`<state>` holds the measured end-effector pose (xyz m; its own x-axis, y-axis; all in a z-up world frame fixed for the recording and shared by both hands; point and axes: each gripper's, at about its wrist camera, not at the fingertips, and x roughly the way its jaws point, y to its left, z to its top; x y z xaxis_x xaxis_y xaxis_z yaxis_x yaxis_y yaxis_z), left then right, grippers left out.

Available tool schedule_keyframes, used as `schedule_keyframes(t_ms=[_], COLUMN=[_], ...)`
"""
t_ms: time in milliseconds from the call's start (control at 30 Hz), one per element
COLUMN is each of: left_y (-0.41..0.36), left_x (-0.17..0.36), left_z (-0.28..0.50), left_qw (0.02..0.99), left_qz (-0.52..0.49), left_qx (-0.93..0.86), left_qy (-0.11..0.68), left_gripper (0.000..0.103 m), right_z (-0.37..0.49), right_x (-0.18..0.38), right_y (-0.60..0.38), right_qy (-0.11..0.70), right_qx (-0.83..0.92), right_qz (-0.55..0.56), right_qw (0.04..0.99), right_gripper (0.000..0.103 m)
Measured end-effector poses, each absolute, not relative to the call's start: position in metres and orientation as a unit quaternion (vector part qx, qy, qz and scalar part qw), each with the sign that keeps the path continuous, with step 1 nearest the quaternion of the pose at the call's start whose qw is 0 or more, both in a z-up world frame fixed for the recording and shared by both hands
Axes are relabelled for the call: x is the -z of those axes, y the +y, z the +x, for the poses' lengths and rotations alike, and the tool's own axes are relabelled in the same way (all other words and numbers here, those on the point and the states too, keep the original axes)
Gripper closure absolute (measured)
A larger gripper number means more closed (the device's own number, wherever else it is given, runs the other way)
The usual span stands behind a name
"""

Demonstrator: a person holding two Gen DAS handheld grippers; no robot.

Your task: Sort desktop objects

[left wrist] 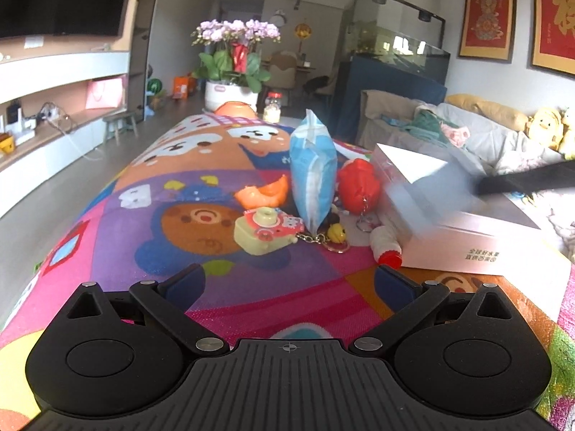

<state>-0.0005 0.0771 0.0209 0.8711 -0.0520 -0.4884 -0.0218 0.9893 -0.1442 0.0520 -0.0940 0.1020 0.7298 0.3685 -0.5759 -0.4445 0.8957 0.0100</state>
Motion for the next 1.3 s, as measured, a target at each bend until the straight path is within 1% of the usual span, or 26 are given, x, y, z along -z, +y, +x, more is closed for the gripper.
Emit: schedule_keyframes(t_ms=[100,167,233,300,433,500,567,600,633,700,767,800,900,933,1000,1100,1300], left_y=[0.074,0.068,0.061,0.054,0.033,0.022,0.014,0.011,0.009,0.008,0.012,0.015,0.03,0.034,0.042,0.047,0.04], left_x=[-0.021,-0.021,-0.022,-0.023,-0.023,-0.022,-0.021,-0.021,-0.02,-0.02,-0.021,-0.022,-0.024,-0.025,-0.025,-0.026,-0.023], left_z=[0.001,0.002,0.004,0.008,0.021,0.03,0.04,0.044,0.046,0.047,0.045,0.044,0.04,0.039,0.038,0.035,0.031], left_qw=[0.964,0.964,0.964,0.963,0.96,0.96,0.958,0.956,0.955,0.955,0.955,0.955,0.955,0.955,0.956,0.955,0.95], left_qz=[-0.063,-0.047,-0.025,-0.015,0.009,0.029,0.034,0.033,0.032,0.035,0.041,0.043,0.042,0.041,0.034,0.024,0.038], left_qx=[0.008,0.01,0.016,0.031,0.073,0.08,0.087,0.091,0.096,0.102,0.105,0.105,0.105,0.105,0.107,0.113,0.136], left_qy=[0.258,0.261,0.264,0.267,0.271,0.267,0.272,0.275,0.278,0.276,0.274,0.273,0.273,0.273,0.272,0.272,0.278], left_gripper=[0.0,0.0,0.0,0.0,0.0,0.0,0.0,0.0,0.0,0.0,0.0,0.0,0.0,0.0,0.0,0.0,0.0], right_z=[0.027,0.01,-0.003,-0.011,-0.005,0.007,0.027,0.039,0.054,0.086,0.113,0.122,0.131,0.132,0.136,0.136,0.121], right_x=[-0.101,-0.094,-0.087,-0.079,-0.075,-0.078,-0.08,-0.079,-0.078,-0.069,-0.058,-0.054,-0.042,-0.042,-0.041,-0.039,-0.041], right_y=[-0.128,-0.147,-0.162,-0.173,-0.191,-0.193,-0.195,-0.196,-0.195,-0.195,-0.192,-0.191,-0.181,-0.178,-0.171,-0.164,-0.16], right_qy=[0.315,0.311,0.303,0.293,0.287,0.268,0.247,0.241,0.242,0.268,0.301,0.308,0.294,0.288,0.282,0.265,0.255], right_qx=[-0.219,-0.2,-0.174,-0.148,-0.134,-0.118,-0.072,-0.041,-0.02,-0.021,-0.025,-0.024,-0.031,-0.043,-0.051,-0.069,-0.126], right_qz=[-0.049,-0.052,-0.055,-0.05,-0.019,-0.022,-0.014,-0.012,-0.017,-0.03,-0.044,-0.056,-0.119,-0.133,-0.152,-0.175,-0.179], right_qw=[0.922,0.927,0.935,0.943,0.948,0.956,0.966,0.97,0.97,0.963,0.952,0.95,0.948,0.947,0.946,0.946,0.942], right_gripper=[0.085,0.079,0.055,0.046,0.046,0.046,0.036,0.029,0.029,0.029,0.036,0.044,0.047,0.05,0.05,0.055,0.055])
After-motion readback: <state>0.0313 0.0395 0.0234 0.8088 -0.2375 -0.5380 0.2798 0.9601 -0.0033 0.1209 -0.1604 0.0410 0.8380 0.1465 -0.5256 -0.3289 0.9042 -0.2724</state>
